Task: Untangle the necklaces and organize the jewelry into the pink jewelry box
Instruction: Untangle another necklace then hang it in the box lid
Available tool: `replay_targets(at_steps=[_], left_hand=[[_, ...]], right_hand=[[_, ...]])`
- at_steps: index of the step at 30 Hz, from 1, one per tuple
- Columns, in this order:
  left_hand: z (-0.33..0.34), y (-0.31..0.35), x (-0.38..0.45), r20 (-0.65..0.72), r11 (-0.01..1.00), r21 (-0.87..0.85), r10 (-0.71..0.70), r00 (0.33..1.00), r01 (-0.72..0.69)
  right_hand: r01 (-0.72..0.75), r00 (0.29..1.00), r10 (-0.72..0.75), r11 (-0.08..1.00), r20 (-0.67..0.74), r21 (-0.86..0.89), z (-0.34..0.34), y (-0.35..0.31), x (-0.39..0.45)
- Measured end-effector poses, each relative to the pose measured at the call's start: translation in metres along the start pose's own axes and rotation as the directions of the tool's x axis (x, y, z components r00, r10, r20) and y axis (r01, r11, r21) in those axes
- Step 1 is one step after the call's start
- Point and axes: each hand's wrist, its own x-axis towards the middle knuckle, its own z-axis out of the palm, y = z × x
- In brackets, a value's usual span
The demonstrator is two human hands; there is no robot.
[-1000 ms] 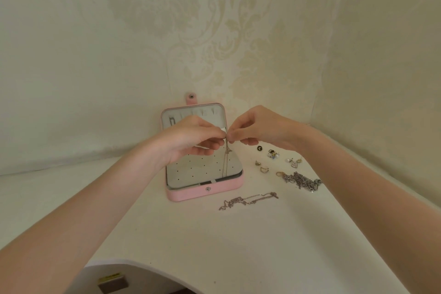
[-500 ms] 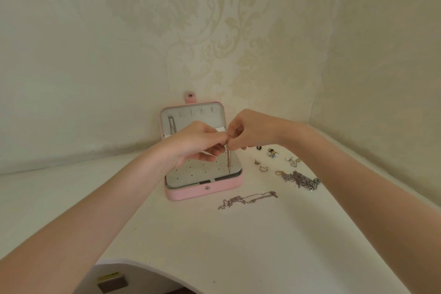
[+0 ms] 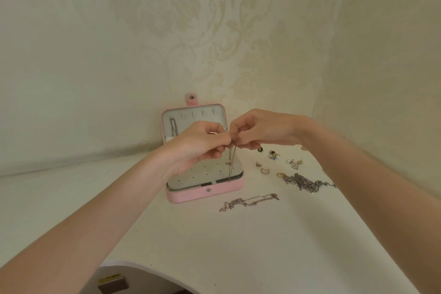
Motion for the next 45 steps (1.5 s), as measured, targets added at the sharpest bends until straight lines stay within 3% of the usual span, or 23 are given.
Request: replay_targets(at_steps=[7,13,19,23,28,40,45], left_hand=[[-0.002,-0.001,-0.004,0.104,0.971,-0.237,-0.011,0.995,0.036],[-0.001,-0.003,0.001,-0.023,0.985,-0.168,-0.043,0.999,0.038],[0.0,-0.001,0.003,0.027,0.987,-0.131,-0.094,0.995,0.096],[-0.003,-0.001,0.003,0.003,0.989,-0.101,-0.104,0.995,0.103],[-0.008,-0.003,0.004,-0.073,0.974,-0.204,-0.113,0.991,0.096],[-0.009,0.005,0.001,-0.113,0.992,0.124,0.043,0.993,-0.028],[-0.008,0.006,0.0,-0.05,0.978,0.207,-0.013,0.999,0.023]], right_hand=[[0.049,0.999,-0.05,0.992,0.005,0.115,-0.002,0.003,-0.005],[-0.005,0.998,-0.001,0.995,-0.055,-0.103,-0.003,0.0,0.0],[-0.027,0.983,-0.027,0.956,-0.18,-0.291,-0.003,-0.012,0.001],[-0.02,0.979,-0.043,0.952,-0.198,-0.305,-0.005,-0.013,0.001],[0.042,0.969,-0.097,0.971,-0.227,-0.237,-0.004,-0.01,-0.003],[0.048,0.962,-0.085,0.988,-0.259,-0.146,0.004,-0.006,0.001],[-0.002,0.977,-0.047,0.972,-0.207,-0.233,0.009,-0.008,0.003]])
